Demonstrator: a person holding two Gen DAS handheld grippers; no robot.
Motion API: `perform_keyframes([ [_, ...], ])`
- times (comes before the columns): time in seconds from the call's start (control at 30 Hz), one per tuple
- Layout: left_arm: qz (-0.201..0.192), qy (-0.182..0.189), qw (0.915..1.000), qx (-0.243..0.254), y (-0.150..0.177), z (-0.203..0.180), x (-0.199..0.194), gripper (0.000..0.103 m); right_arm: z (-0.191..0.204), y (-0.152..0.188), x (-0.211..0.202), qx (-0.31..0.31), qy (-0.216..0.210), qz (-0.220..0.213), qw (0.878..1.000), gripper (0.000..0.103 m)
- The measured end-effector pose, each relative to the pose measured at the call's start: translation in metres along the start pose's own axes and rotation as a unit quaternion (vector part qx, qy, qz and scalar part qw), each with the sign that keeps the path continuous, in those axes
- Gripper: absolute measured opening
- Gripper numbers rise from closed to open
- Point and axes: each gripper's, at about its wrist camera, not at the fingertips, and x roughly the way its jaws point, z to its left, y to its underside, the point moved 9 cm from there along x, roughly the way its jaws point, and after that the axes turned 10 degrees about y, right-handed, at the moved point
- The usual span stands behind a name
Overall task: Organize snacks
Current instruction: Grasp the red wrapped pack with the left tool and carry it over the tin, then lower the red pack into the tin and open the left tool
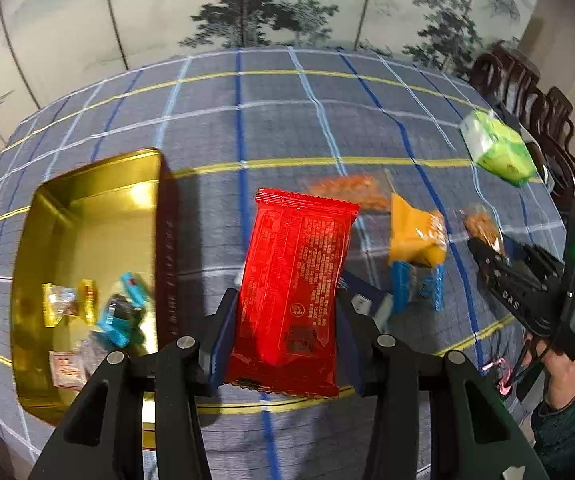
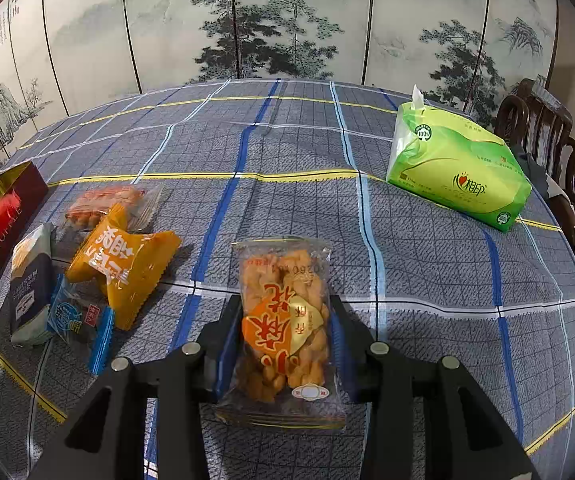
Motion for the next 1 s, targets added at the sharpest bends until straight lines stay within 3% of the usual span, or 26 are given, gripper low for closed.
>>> perform_keyframes([
  [0.3,-0.029,-0.053,0.9974,-0.040,-0.014,0.066,-0.033,0.042,-0.001,0.000,0.000,0.000,0.000,0.000,1.000,0.042],
  [0.53,-0.032,-0.089,0.9924,-0.078,-0.007,0.119,-0.043,0.042,0.000,0.000,0.000,0.000,0.000,0.000,1.000,0.042],
  [1.0,-0.007,-0.106,0.9856,-0.132,0.016,0.171,-0.031,0.042,0.000,0.000,0.000,0.000,0.001,0.000,1.000,0.043],
])
